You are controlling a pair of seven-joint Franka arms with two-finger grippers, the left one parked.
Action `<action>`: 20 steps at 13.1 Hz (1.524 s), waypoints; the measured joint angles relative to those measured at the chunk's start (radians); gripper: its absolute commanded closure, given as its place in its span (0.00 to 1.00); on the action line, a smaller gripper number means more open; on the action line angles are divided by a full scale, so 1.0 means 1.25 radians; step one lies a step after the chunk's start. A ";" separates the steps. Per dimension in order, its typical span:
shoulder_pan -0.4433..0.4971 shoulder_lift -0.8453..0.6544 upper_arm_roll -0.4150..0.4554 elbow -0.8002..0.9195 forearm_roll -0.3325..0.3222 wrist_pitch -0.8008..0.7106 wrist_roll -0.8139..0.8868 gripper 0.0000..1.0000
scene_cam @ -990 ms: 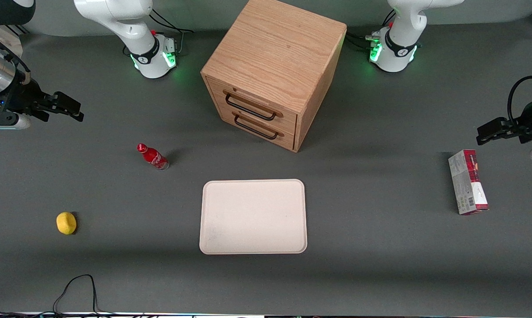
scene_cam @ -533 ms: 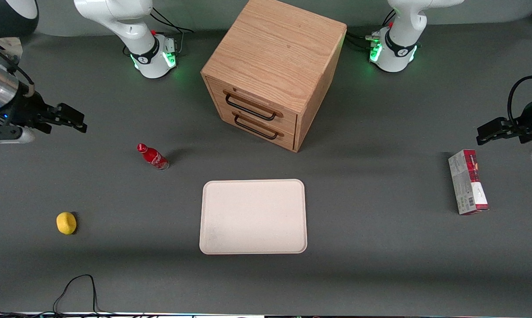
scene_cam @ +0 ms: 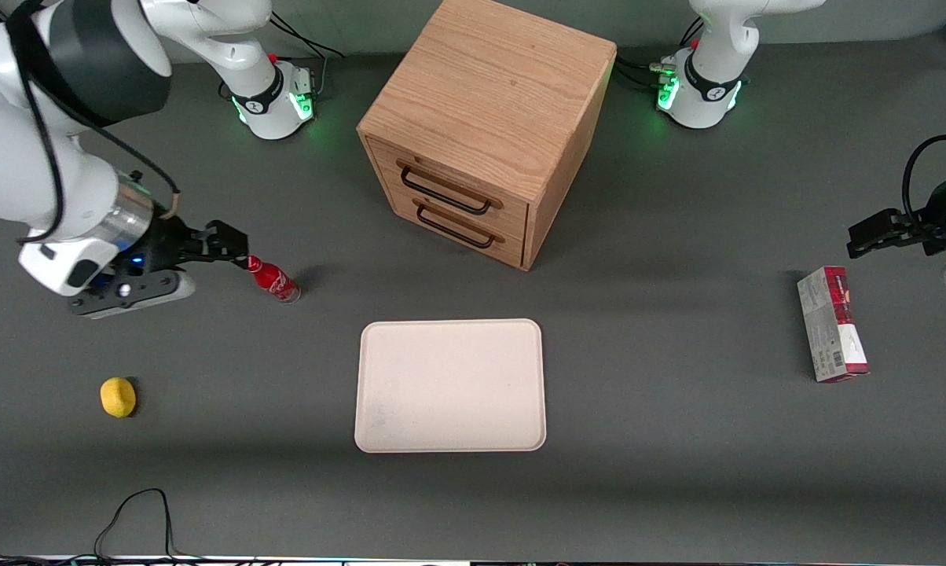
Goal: Open upper drawer
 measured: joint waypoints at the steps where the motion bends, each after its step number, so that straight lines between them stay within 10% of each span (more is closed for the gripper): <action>1: 0.000 0.002 0.030 0.007 0.000 0.000 0.000 0.00; 9: 0.006 0.048 0.275 0.010 0.000 -0.001 -0.128 0.00; 20: 0.017 0.169 0.319 -0.020 0.114 -0.004 -0.294 0.00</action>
